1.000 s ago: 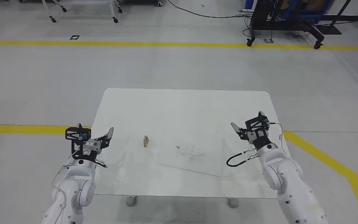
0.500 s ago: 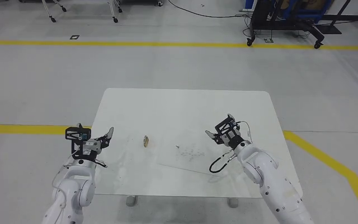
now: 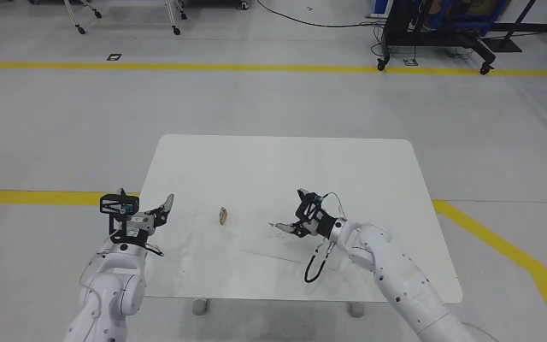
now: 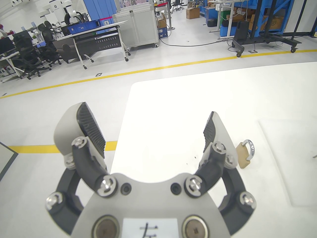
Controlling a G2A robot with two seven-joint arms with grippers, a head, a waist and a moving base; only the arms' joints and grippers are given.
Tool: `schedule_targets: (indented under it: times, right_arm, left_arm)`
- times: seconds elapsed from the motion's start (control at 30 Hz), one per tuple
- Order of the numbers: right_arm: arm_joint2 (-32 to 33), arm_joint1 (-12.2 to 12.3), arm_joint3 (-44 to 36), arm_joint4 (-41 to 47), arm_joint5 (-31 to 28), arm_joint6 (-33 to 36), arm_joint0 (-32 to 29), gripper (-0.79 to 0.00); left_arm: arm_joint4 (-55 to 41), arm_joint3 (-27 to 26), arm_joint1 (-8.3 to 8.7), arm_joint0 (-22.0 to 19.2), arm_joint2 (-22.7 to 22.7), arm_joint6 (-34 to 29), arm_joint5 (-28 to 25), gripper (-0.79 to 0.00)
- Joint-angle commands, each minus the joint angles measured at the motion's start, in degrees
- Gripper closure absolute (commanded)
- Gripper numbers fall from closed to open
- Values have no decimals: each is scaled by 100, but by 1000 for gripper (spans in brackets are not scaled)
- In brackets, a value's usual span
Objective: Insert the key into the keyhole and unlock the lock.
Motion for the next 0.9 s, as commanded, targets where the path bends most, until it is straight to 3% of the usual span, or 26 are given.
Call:
schedule_targets:
  times: [0.0, 0.1, 0.17, 0.3, 0.37, 0.4, 0.47, 0.6, 0.67, 0.87]
  right_arm:
    - [-202, -36, 248, -153, -258, -15, 228, -785]
    - [-470, -90, 548, -281, -644, -58, 483, -785]
    - [-536, -131, 768, -202, -592, 30, 619, -751]
    - [-681, -206, 977, -170, -380, 319, 806, -443]
    - [-726, -228, 1052, -162, -382, 348, 883, -345]
    - [-757, -241, 1079, -185, -335, 367, 909, -209]
    - [-850, -269, 1132, -262, -330, 460, 978, -120]
    - [-1010, -345, 1254, -269, -199, 797, 1125, -132]
    - [-1070, -378, 1297, -230, -198, 843, 1184, 0]
    - [-1155, -404, 1395, -330, -313, 631, 1263, 0]
  left_arm:
    - [0, 0, 0, 0, 0, 0, 0, -785]
    - [0, 0, 0, 0, 0, 0, 0, -785]
    - [0, 0, 0, 0, 0, 0, 0, -785]
    - [0, 0, 0, 0, 0, 0, 0, -785]
    - [0, 0, 0, 0, 0, 0, 0, -785]
    - [0, 0, 0, 0, 0, 0, 0, -785]
    - [0, 0, 0, 0, 0, 0, 0, -785]
    - [0, 0, 0, 0, 0, 0, 0, -785]
    - [0, 0, 0, 0, 0, 0, 0, -785]
    - [0, 0, 0, 0, 0, 0, 0, -785]
